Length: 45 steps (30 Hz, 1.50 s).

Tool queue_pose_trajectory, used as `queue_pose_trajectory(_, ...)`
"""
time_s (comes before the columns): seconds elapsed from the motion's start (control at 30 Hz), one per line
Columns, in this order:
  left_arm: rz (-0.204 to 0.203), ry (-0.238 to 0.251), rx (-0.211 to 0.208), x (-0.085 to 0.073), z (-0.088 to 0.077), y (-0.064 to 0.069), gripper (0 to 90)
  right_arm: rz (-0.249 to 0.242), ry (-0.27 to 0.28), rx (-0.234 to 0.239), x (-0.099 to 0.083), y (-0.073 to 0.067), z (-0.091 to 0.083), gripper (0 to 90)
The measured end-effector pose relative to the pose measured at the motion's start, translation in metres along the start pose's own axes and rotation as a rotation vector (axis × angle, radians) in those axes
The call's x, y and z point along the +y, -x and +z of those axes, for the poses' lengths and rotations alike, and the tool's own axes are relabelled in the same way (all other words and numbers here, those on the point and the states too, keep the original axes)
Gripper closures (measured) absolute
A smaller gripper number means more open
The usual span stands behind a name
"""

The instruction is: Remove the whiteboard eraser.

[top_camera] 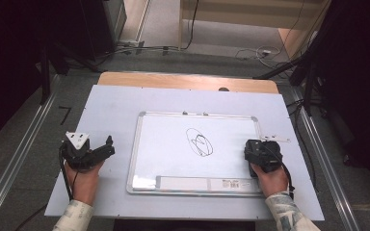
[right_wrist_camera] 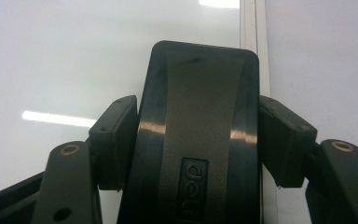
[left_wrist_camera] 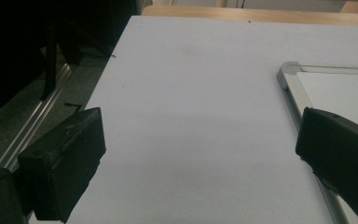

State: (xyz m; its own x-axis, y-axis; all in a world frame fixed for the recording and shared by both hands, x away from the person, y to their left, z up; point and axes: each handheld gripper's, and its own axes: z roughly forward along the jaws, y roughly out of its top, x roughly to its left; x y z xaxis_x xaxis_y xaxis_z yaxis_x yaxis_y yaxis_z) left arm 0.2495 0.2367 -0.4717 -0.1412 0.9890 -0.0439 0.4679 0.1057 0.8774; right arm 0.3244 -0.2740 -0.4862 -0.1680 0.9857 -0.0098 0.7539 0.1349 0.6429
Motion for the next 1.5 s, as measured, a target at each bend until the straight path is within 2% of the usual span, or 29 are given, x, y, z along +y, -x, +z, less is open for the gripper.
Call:
queue_pose_trajectory(0.1,-0.002,-0.003,0.000,0.000,0.000,-0.001,1.8,-0.016,0.005,0.004,0.000,0.000,0.000,33.7)
queue_pose_trajectory(0.23,-0.005,-0.007,-0.002,0.000,0.000,-0.001,1.8,-0.012,0.012,0.028,-0.002,0.000,-0.001,36.5)
queue_pose_trajectory(0.83,-0.020,-0.013,-0.003,-0.001,0.000,-0.003,1.8,-0.017,0.010,0.024,-0.001,0.001,-0.003,36.8)
queue_pose_trajectory(0.97,-0.020,-0.015,-0.003,-0.001,0.000,-0.004,1.9,0.002,0.063,0.040,0.003,0.004,-0.014,36.7)
queue_pose_trajectory(1.07,-0.018,-0.018,-0.003,-0.001,0.001,-0.004,1.8,0.007,0.082,0.057,0.003,0.003,-0.021,36.7)
queue_pose_trajectory(1.5,-0.015,-0.023,0.002,-0.002,0.001,-0.003,1.8,-0.013,0.098,0.076,0.011,0.000,-0.021,36.6)
